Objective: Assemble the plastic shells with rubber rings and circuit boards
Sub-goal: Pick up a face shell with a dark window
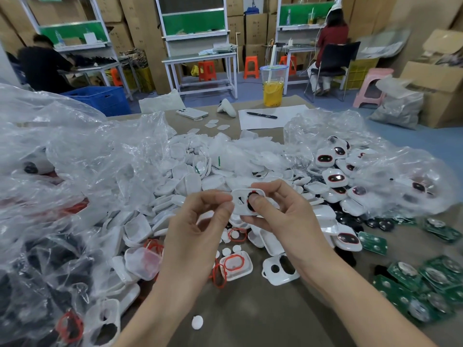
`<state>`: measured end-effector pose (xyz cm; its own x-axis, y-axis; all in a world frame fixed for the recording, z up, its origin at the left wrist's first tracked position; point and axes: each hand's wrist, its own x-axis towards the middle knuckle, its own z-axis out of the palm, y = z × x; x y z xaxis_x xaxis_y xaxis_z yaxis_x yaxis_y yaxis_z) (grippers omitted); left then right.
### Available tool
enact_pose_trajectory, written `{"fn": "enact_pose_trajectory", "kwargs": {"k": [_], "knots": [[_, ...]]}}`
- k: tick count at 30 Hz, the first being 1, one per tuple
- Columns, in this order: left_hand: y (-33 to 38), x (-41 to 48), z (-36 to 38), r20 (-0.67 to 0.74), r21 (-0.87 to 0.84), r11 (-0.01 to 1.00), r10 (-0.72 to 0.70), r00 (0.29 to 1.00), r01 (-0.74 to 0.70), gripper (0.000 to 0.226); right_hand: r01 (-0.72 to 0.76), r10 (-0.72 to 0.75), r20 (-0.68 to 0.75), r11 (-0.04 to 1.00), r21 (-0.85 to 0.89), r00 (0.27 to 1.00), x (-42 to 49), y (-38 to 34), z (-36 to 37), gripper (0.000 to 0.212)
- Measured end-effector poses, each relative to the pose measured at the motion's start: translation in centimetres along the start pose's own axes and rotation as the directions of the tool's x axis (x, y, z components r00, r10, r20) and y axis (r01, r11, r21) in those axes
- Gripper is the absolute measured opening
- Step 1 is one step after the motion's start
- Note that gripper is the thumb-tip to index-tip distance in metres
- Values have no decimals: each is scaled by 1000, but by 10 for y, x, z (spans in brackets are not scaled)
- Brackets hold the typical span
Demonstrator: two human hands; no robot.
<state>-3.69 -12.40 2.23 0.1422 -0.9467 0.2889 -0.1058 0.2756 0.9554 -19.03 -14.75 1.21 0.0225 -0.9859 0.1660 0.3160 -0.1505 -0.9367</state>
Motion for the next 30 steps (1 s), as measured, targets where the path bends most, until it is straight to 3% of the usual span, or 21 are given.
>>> {"fn": "enact_pose_trajectory", "kwargs": {"k": [4,9,14,20,30], "knots": [[-5,-1,7,-14,-48,999,-4,1000,3,21,-4,3,38,1000,16,999,-2,5,4,19],[-9,-1,9,-58,-71,997,14,998,-18,24,-8,7,74,1000,22,997,-3,9,6,10],[-8,-3,7,33,-164,984,-65,997,70,16,12,-15,86,999,31,996,-3,9,5,10],[-2,5,-8,153,-56,996,-66,986,75,22,-5,8,98,999,-36,995,-4,2,4,11],[-8,-8,12,51,89,996,-8,999,4,24,-14,19,90,998,-57,996,-8,5,7,18]]}}
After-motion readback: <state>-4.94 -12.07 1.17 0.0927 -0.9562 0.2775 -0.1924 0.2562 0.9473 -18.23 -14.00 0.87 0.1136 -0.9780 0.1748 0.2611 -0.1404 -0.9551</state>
